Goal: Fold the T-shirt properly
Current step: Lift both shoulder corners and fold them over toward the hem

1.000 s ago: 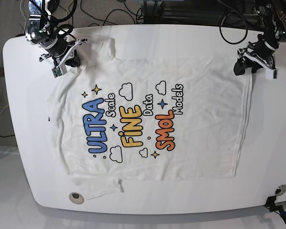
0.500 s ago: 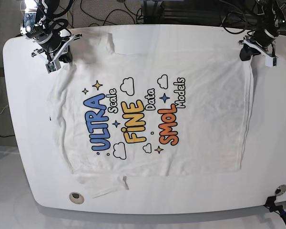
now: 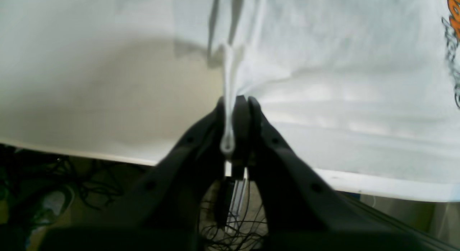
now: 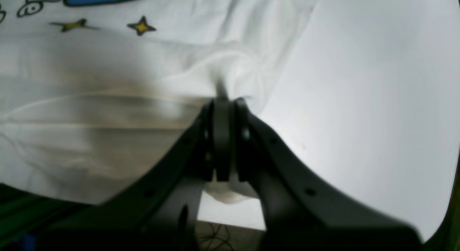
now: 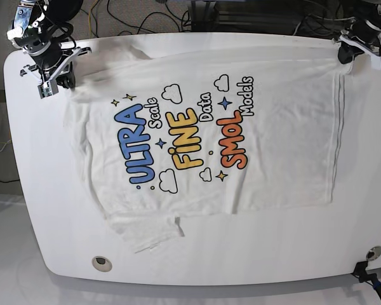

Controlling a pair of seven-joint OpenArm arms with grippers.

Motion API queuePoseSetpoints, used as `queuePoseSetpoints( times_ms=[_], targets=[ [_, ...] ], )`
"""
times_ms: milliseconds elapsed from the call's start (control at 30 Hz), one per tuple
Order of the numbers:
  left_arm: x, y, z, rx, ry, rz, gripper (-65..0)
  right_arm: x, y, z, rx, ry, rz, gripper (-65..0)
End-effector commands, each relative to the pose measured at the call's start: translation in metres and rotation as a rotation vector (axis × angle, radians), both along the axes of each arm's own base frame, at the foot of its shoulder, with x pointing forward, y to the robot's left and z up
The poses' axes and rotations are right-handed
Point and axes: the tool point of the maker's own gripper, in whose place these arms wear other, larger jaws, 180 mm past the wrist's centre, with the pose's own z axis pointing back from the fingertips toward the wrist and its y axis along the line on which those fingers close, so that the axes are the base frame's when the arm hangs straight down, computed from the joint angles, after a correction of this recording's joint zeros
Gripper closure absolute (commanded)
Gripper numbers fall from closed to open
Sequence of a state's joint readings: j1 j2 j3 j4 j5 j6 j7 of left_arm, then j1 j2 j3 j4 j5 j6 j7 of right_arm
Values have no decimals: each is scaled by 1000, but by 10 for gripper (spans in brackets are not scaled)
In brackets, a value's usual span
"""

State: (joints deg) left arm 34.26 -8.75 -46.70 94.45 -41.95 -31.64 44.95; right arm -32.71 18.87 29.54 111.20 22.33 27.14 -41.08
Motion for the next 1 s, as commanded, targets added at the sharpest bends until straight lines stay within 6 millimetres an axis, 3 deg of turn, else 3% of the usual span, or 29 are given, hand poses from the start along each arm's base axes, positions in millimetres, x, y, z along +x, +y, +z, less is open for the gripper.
queuePoseSetpoints(
  times_ms=[0, 267, 300, 467, 800, 967],
  targets=[
    [0, 15, 16, 54, -20, 14, 0, 4, -15, 21, -65, -45, -19, 0],
    [7, 15, 26, 79, -30, -9, 0, 1, -13, 34, -68, -51, -9, 0],
    [5, 9, 19, 47, -27, -20, 0, 1, -3, 28, -31, -53, 18, 0],
    [20, 9, 26, 52, -73, -28, 0, 19, 13, 29, -13, -78, 61, 0],
    [74, 12, 49, 44, -217, -13, 0, 65, 19, 51, -22, -191, 76, 0],
    [107, 11, 49, 9, -256, -2, 0, 91, 19, 53, -13, -220, 76, 0]
  ],
)
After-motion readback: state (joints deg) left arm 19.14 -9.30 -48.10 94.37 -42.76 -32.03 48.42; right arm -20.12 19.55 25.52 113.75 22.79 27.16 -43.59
